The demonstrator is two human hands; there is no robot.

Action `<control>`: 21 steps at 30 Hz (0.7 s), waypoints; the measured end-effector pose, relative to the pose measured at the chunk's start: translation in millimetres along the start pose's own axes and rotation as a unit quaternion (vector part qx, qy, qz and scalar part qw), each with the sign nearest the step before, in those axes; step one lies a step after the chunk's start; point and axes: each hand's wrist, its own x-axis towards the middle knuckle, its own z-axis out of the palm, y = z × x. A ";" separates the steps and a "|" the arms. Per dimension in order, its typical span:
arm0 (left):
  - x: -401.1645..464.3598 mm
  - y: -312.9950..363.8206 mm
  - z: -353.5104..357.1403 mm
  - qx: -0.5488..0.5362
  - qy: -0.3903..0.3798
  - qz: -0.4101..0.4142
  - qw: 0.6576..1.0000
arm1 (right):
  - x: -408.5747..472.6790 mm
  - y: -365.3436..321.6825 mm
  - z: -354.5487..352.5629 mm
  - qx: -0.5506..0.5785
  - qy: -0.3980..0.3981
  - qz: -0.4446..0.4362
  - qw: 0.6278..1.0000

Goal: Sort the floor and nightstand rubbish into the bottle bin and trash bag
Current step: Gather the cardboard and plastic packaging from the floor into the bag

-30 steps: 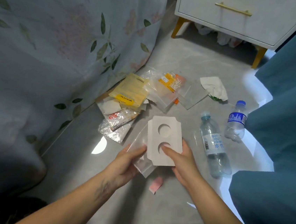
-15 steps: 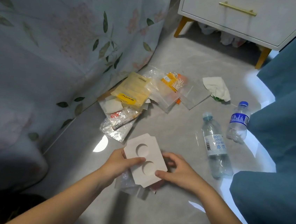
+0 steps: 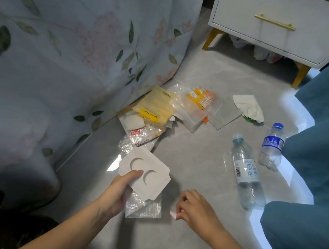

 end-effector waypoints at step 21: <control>13.8 32.2 7.0 -0.085 0.004 -0.019 0.996 | 174.4 51.8 -104.2 -0.043 0.077 0.196 0.977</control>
